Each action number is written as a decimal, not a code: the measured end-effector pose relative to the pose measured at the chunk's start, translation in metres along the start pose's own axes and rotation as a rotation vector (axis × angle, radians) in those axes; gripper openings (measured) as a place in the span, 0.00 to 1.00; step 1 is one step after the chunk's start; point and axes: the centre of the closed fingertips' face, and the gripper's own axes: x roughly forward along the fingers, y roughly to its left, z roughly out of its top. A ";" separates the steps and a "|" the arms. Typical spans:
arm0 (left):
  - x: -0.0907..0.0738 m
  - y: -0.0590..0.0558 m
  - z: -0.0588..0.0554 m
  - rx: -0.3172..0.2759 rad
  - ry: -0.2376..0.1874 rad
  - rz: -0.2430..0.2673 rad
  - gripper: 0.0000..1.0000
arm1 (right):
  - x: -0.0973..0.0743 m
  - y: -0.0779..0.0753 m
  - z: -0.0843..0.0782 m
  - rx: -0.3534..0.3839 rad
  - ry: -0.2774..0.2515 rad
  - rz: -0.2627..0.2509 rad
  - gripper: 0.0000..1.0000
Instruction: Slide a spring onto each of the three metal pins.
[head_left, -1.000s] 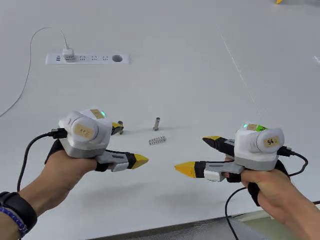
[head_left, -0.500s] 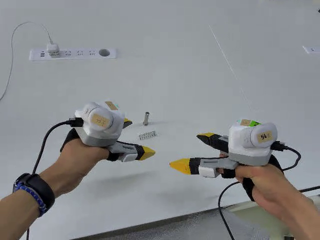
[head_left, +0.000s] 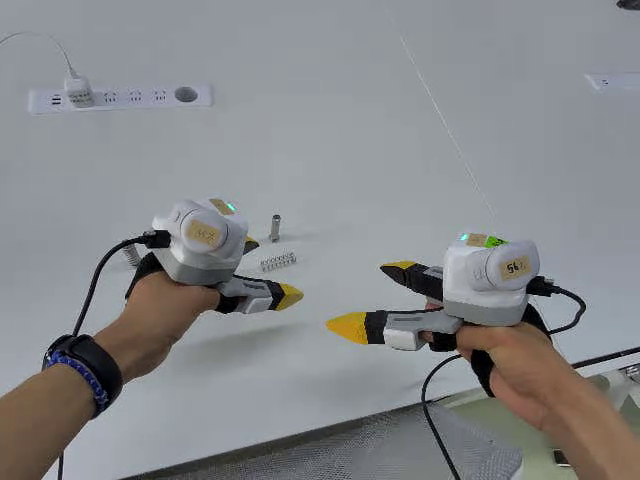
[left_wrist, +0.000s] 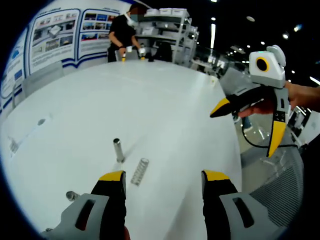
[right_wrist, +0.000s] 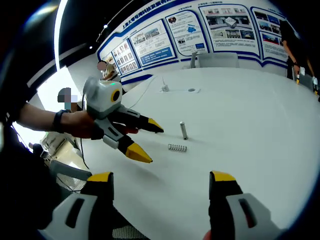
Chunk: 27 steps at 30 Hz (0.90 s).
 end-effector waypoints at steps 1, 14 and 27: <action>0.002 0.001 -0.001 -0.004 0.003 0.002 0.63 | 0.000 0.000 0.000 0.002 0.000 0.000 0.79; 0.019 0.011 -0.015 -0.052 0.045 0.019 0.63 | 0.003 0.005 -0.007 -0.012 0.026 0.009 0.81; 0.026 0.019 -0.014 -0.049 0.071 0.039 0.56 | 0.006 0.007 -0.007 -0.020 0.028 0.022 0.83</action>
